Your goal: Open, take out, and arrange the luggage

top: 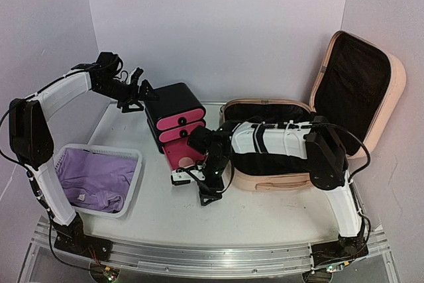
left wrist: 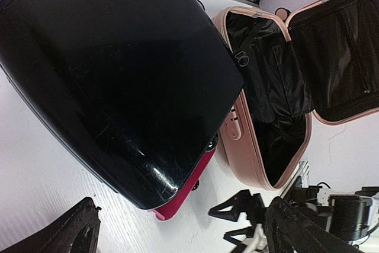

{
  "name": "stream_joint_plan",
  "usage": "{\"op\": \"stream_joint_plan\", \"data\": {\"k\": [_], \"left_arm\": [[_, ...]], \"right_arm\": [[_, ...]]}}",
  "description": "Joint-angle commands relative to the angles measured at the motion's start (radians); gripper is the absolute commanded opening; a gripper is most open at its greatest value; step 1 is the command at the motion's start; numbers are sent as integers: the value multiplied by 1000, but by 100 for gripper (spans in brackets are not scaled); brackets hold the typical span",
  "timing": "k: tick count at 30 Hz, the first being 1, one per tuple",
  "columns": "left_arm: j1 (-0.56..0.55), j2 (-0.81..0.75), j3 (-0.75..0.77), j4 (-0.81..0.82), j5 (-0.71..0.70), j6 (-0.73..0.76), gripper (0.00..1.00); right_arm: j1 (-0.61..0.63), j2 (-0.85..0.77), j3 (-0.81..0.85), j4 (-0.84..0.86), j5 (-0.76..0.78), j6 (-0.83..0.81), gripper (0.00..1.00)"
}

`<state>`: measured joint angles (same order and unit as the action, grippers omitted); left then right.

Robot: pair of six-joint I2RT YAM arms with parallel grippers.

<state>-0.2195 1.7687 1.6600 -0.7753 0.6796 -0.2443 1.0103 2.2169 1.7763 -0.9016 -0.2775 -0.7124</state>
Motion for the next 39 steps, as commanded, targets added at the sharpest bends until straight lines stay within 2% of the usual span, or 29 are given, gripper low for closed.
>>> {"op": "stream_joint_plan", "data": {"k": [1,13,18,24,30,39], "left_arm": [[5,-2,2,32,14,-5,98],[5,0,3,32,24,-9,98],[5,6,4,33,26,-10,98],[6,2,3,33,24,-10,98],[5,3,4,33,23,-9,98],[5,4,4,33,25,-9,98]], "right_arm": [[-4,68,67,43,-18,-51,85],[-5,191,186,256,313,-20,95],[-15,239,256,341,389,-18,96],[-39,292,321,421,395,12,98],[-66,366,428,431,363,38,98],[-82,393,447,471,302,44,98]]}}
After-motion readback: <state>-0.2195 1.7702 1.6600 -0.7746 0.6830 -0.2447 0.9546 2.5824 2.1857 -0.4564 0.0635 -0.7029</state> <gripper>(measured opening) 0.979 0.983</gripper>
